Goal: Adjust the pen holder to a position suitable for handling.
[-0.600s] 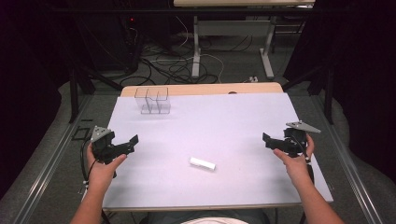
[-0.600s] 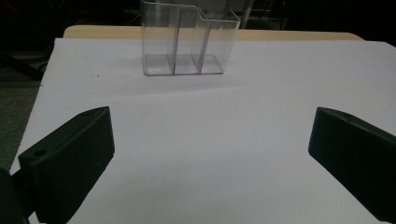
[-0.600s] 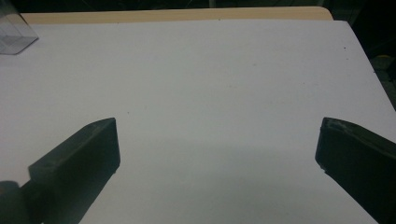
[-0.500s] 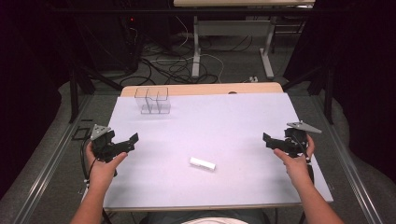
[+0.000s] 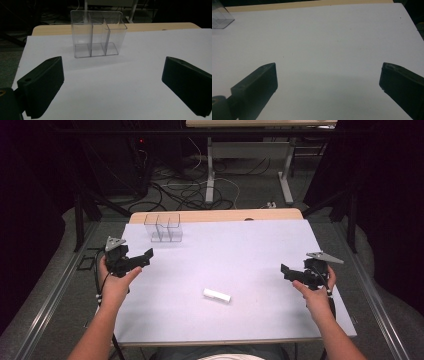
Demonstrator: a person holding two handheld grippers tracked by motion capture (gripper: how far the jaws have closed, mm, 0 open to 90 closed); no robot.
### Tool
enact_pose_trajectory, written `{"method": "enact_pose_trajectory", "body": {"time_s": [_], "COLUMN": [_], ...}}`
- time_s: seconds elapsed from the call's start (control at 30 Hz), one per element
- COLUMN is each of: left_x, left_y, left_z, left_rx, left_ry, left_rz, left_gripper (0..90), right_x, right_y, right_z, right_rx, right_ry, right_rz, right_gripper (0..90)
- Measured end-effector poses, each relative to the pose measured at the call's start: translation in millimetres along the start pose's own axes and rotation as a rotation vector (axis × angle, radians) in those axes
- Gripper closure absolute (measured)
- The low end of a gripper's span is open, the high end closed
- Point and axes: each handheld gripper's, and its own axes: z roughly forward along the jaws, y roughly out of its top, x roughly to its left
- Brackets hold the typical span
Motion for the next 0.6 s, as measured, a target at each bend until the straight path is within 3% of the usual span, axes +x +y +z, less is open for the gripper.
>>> {"method": "enact_pose_trajectory", "body": {"time_s": [0.1, 0.3, 0.6], "left_x": [0.2, 2.3, 6.1], "left_y": [17.4, 37.4, 69.9], "left_z": [9.6, 20.0, 40.5], "left_rx": [0.005, 0.012, -0.009], "left_ry": [-0.003, 0.008, 0.037], "left_rz": [-0.013, -0.025, 0.000], "left_gripper": [8.3, 16.6, 21.9], "right_x": [-0.6, 0.2, -2.2], "right_y": [-0.6, -1.8, -3.4], "right_z": [-0.6, -0.8, -0.6], "right_rx": [-0.001, 0.007, 0.012], "right_ry": [0.001, 0.008, 0.004], "right_rz": [-0.003, 0.012, 0.017], "right_gripper": [2.2, 3.3, 4.8]}}
